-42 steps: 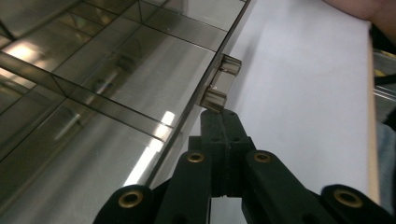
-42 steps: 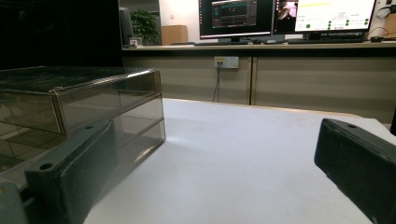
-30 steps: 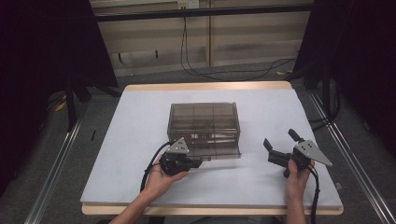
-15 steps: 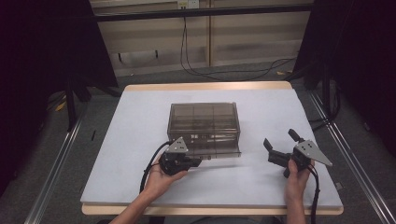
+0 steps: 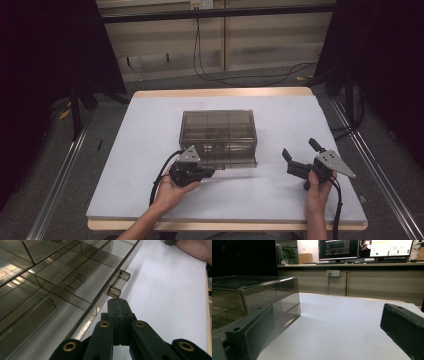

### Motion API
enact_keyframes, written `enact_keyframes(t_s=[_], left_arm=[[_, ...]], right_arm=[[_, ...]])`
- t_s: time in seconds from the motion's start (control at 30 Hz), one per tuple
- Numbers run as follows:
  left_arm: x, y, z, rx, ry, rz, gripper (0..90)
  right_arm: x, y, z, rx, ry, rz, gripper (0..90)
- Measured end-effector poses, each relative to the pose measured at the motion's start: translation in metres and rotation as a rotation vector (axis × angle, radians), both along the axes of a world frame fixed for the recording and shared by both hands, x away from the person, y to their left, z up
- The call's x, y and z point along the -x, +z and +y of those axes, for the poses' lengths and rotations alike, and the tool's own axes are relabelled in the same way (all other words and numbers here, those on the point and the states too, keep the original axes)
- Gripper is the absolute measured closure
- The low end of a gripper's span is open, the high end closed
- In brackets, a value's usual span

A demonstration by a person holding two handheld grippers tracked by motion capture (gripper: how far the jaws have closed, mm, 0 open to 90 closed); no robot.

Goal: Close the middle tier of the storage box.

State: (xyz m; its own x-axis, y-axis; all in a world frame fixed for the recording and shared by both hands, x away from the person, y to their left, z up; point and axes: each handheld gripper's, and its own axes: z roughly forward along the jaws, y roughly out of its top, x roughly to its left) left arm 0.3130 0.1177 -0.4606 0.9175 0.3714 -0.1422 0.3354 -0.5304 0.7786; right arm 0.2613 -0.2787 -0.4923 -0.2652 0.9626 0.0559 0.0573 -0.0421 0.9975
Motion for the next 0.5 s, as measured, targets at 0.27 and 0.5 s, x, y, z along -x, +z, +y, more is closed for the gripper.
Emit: enact_keyframes(t_s=[0.27,0.5], left_arm=[[-0.0002,0.0002,0.0004,-0.002,0.015,-0.006,90.0],[-0.0021,-0.0001,0.0015,-0.006,0.021,0.003,90.0]], right_arm=[[0.0003,0.0000,-0.0001,0.001,-0.003,0.003,0.0],[0.0003,0.0001,0.0000,0.000,-0.004,0.004,0.0]])
